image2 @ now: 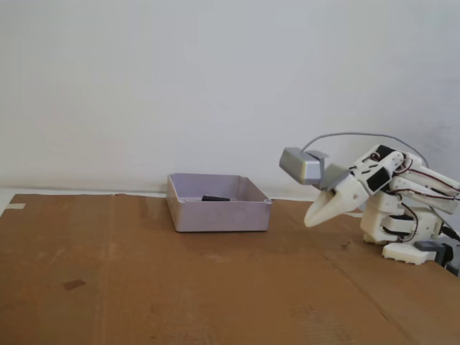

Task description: Grasp a block and put it in the box.

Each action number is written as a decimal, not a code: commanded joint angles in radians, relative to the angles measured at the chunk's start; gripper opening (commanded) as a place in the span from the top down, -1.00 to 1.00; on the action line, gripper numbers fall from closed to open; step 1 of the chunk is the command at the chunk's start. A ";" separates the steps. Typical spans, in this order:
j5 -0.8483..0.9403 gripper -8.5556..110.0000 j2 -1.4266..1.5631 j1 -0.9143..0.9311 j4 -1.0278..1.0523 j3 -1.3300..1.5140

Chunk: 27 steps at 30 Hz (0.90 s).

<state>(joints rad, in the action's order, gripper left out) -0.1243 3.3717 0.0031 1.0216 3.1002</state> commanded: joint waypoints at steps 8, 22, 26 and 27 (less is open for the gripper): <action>-0.003 0.85 0.034 0.005 0.321 0.046; 0.006 0.85 0.034 0.006 0.474 0.046; 0.008 0.86 0.034 0.006 0.474 0.044; 0.009 0.86 0.034 0.006 0.474 0.044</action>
<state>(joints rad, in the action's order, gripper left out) -0.1135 3.3794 0.0031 1.3177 3.1002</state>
